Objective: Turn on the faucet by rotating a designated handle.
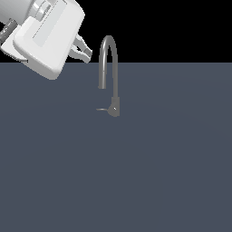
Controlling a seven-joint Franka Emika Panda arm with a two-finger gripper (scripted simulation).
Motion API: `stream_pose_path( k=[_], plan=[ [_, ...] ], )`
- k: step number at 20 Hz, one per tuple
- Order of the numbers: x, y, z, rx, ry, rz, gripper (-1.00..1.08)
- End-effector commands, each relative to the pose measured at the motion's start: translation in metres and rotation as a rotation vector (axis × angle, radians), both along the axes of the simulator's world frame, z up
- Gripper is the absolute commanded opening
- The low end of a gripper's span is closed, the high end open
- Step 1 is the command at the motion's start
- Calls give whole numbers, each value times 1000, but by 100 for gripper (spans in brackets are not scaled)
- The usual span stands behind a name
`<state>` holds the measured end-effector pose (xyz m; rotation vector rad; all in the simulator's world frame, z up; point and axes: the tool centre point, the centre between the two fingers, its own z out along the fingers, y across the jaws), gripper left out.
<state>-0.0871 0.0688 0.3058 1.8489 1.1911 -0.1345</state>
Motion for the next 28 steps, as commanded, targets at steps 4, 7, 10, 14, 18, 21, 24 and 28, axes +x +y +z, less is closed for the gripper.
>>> stream_pose_path(
  k=[4,7,10,14,18,21,24,28],
  plan=[
    [11,5,-19,-85,4,95,-100],
    [17,7,-29,-131,6,144,-100],
    [22,9,-39,-175,7,193,-100],
    [29,11,-53,-235,10,257,-100],
    [36,13,-66,-295,12,321,-100],
    [41,14,-77,-340,13,369,-100],
    [46,15,-87,-386,15,418,-100],
    [53,16,-101,-448,17,483,-100]
  ],
)
